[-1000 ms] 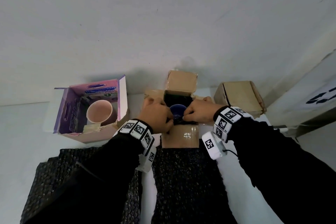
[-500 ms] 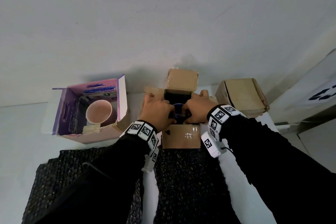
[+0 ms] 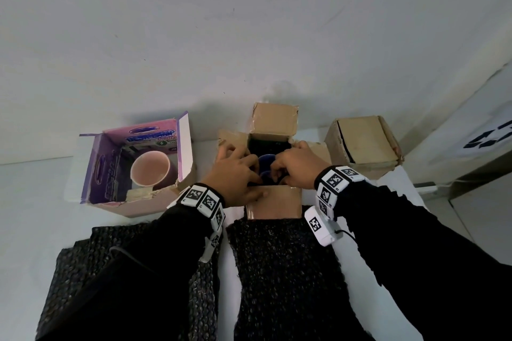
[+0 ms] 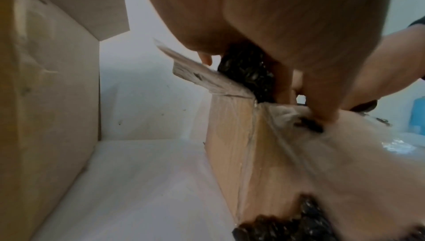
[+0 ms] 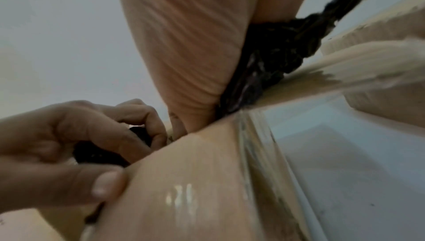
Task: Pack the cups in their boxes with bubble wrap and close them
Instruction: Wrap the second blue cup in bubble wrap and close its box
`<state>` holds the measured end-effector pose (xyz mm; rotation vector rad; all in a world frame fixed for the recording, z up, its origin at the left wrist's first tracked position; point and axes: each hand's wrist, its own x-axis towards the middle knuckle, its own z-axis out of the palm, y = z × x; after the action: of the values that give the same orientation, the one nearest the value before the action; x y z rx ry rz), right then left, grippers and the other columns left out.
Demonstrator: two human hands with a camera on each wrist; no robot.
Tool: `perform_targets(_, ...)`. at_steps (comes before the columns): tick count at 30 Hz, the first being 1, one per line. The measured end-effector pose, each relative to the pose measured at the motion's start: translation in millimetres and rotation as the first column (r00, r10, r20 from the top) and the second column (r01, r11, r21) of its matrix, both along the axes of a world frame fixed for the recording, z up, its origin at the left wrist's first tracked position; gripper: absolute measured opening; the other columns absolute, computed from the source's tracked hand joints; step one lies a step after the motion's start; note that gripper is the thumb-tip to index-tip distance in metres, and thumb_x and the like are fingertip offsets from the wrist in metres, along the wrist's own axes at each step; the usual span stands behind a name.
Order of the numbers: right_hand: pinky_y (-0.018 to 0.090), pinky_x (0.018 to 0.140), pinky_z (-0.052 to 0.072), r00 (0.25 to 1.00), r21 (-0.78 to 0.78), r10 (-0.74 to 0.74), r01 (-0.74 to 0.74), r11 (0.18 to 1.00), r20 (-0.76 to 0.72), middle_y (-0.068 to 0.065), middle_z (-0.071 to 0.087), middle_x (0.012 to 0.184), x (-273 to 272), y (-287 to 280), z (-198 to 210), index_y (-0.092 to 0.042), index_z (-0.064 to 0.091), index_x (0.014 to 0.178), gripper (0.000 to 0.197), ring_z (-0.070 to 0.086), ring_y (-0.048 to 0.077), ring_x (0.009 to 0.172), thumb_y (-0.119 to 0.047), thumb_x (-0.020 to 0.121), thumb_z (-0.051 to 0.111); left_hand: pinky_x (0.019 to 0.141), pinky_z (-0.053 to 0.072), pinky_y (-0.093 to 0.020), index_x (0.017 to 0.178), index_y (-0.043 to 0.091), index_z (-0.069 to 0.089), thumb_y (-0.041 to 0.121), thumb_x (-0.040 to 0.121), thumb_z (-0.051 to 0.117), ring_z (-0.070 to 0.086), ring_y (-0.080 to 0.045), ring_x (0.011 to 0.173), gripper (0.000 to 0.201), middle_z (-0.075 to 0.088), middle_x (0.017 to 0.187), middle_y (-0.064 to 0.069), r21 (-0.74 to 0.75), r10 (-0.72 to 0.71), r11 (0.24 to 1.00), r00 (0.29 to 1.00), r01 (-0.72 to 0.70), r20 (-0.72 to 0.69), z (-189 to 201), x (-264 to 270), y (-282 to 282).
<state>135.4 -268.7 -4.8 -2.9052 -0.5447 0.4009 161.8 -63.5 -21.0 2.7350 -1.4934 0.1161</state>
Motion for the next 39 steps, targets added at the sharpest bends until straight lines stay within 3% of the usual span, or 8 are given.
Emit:
perform_targets(5,0.033,0.083,0.016,0.999,-0.004,0.027,-0.027,1.0,-0.027,-0.018,0.063,0.109,-9,-8,11,-0.042,0.071,0.097,0.034,0.044,0.011,0.1,-0.015,0.086,0.052,0.093,0.028,-0.051,0.088,0.036,0.072,0.061,0.081,0.044,0.052,-0.02,0.096,0.039,0.063,0.087,0.015,0.023,-0.005,1.0,0.996,0.003,0.087,-3,-4,-2)
perform_targets(11,0.043,0.095,0.021,0.993,-0.148,0.103,-0.093,0.985,0.062,-0.013,0.05,0.111,-19,-10,11,-0.051,0.065,0.111,0.029,0.036,0.019,0.11,-0.03,0.093,0.054,0.101,0.019,-0.054,0.084,0.034,0.073,0.054,0.082,0.04,0.054,-0.019,0.102,0.038,0.065,0.08,0.017,0.054,0.033,0.998,0.989,-0.041,0.142,-6,-11,-1)
perform_targets(15,0.044,0.098,0.022,0.986,-0.236,0.155,-0.137,0.962,0.058,-0.008,0.046,0.111,-22,-5,16,-0.04,0.067,0.111,0.029,0.034,0.022,0.112,-0.024,0.095,0.049,0.099,0.017,-0.052,0.076,0.034,0.074,0.05,0.08,0.06,0.054,-0.022,0.106,0.022,0.062,0.08,0.017,0.132,0.005,0.991,0.982,-0.031,0.189,-3,-15,-6)
perform_targets(18,0.042,0.095,0.023,0.996,-0.26,0.079,-0.066,0.963,0.037,-0.004,0.053,0.114,-24,-2,12,-0.023,0.065,0.111,0.027,0.035,0.022,0.112,-0.026,0.096,0.042,0.099,0.019,-0.051,0.077,0.032,0.072,0.045,0.084,0.047,0.056,-0.02,0.103,0.029,0.063,0.082,0.017,0.104,0.034,0.993,0.989,-0.049,0.143,-4,-17,-7)
perform_targets(24,0.041,0.087,0.027,0.977,-0.233,0.081,-0.034,0.972,0.197,-0.005,0.055,0.106,-24,-6,10,-0.033,0.069,0.101,0.023,0.04,0.023,0.108,-0.034,0.085,0.053,0.099,0.026,-0.053,0.085,0.033,0.072,0.05,0.084,0.055,0.051,-0.027,0.106,0.024,0.061,0.096,0.006,0.155,0.092,0.982,0.991,-0.107,0.1,-7,-21,-4)
perform_targets(27,0.04,0.084,0.027,0.995,-0.223,-0.005,0.028,0.975,0.103,-0.005,0.049,0.104,-22,-17,21,-0.038,0.072,0.097,0.028,0.036,0.02,0.103,-0.047,0.08,0.052,0.102,0.019,-0.054,0.093,0.035,0.073,0.055,0.084,0.053,0.042,-0.028,0.113,0.03,0.051,0.11,0.003,0.216,0.15,0.963,0.986,-0.163,0.074,3,-21,-8)
perform_targets(34,0.038,0.074,0.046,0.989,-0.113,-0.142,0.147,0.983,0.047,0.006,0.055,0.102,-10,-1,24,-0.017,0.066,0.096,0.012,0.058,0.029,0.094,-0.016,0.088,0.057,0.112,0.003,-0.062,0.112,0.032,0.068,0.054,0.095,0.039,0.028,-0.024,0.129,0.039,0.053,0.116,0.012,0.361,0.207,0.913,0.978,-0.188,-0.013,16,-15,-22)
perform_targets(39,0.033,0.074,0.029,0.981,-0.35,0.0,0.07,0.934,0.195,0.002,0.064,0.102,-15,7,18,-0.02,0.066,0.105,0.02,0.051,0.024,0.108,-0.024,0.092,0.051,0.111,0.002,-0.059,0.115,0.031,0.066,0.057,0.091,0.045,0.029,-0.027,0.126,0.041,0.04,0.125,0.003,0.311,0.231,0.919,0.97,-0.243,0.076,9,-17,-22)
